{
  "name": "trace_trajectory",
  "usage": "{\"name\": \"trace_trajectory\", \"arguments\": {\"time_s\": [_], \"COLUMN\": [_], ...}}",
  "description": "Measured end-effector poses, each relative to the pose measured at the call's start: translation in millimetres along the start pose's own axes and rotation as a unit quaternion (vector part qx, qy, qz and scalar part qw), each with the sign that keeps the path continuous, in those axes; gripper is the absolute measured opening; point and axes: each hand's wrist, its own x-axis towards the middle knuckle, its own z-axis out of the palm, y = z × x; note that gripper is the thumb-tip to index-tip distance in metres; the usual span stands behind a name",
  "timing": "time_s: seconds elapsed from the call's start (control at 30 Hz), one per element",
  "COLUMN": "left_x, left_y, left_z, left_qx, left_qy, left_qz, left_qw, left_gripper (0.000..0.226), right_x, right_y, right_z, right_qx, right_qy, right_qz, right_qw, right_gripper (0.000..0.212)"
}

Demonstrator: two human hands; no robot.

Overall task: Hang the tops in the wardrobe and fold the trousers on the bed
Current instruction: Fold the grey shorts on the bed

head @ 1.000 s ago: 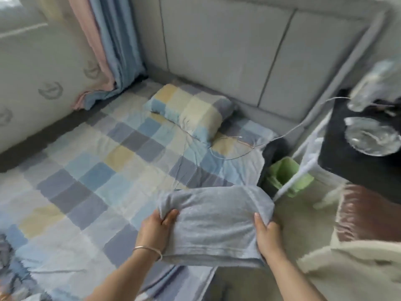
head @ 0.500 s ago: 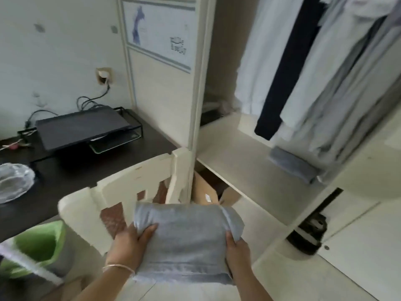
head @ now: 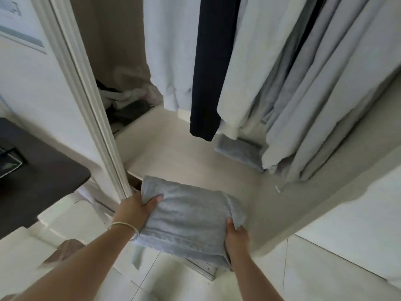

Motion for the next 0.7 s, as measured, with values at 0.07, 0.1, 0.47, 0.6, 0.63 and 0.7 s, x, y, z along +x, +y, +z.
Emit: {"name": "trace_trajectory", "arguments": {"time_s": [0.07,0.1,0.47,0.6,0.63,0.7], "left_x": [38,59,243,259,260,256], "left_y": [2,2,12,17,17,13], "left_z": [19,31,179,215,220,224], "left_qx": [-0.024,-0.030,-0.023,-0.058,-0.056,-0.042], "left_qy": [-0.033,-0.051,-0.160,-0.161,-0.154,-0.125], "left_qz": [0.002,0.001,0.011,0.011,0.009,0.009], "left_qw": [0.999,0.998,0.987,0.985,0.987,0.991], "left_gripper": [0.055,0.054,0.033,0.032,0.033,0.040], "right_x": [28,44,221,247,247,241], "right_y": [6,9,32,39,39,41], "right_z": [13,20,57,61,59,56], "right_qx": [-0.028,-0.045,-0.218,-0.190,-0.171,-0.137], "right_qy": [0.018,0.026,0.115,0.175,0.188,0.218], "right_qz": [0.021,0.033,0.091,0.123,0.128,0.131], "right_qw": [0.999,0.998,0.965,0.958,0.959,0.957], "right_gripper": [0.047,0.049,0.047,0.049,0.051,0.053]}}
